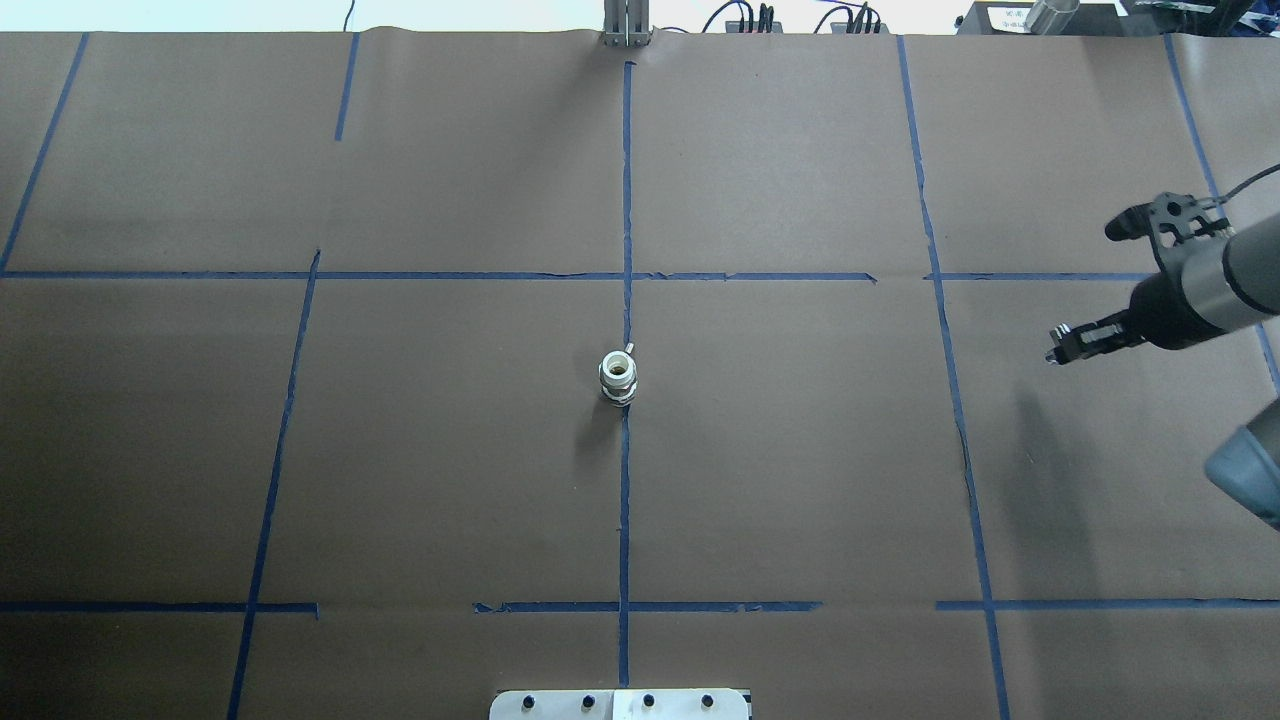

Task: Assemble PPR valve and pipe with both arms
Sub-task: 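Lift the chrome fitting with the right gripper and carry it above the valve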

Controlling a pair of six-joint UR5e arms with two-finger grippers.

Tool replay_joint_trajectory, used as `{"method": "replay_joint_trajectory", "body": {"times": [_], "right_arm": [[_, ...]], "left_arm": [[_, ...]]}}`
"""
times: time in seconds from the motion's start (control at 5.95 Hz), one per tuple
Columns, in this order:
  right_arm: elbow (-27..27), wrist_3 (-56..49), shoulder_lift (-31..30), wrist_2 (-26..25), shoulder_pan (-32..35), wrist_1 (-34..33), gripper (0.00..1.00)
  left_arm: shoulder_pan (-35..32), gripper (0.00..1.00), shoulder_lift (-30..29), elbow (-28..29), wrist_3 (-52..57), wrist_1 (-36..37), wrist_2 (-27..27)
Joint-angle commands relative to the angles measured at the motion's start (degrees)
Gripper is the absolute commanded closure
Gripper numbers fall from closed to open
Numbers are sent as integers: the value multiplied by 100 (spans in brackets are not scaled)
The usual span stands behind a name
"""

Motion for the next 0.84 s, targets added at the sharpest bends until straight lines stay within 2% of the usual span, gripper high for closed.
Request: {"method": "replay_joint_trajectory", "body": {"times": [0.0, 0.17, 0.34, 0.5, 0.67], "right_arm": [[293, 1277, 1463, -138, -815, -1291, 100], [180, 1843, 2429, -591, -1248, -2070, 100], [100, 2110, 3196, -692, -1496, -2783, 100], [-118, 2600, 3691, -945, -1777, -2868, 100], [-564, 2970, 4279, -1191, -1980, -2878, 100]], "left_arm": [[1, 0, 32, -16, -11, -73, -5], [1, 0, 32, -25, -3, -73, -22], [1, 0, 23, -25, -2, -73, -31], [1, 0, 23, -25, -2, -73, -31], [1, 0, 32, -16, -11, -73, -31]]}}
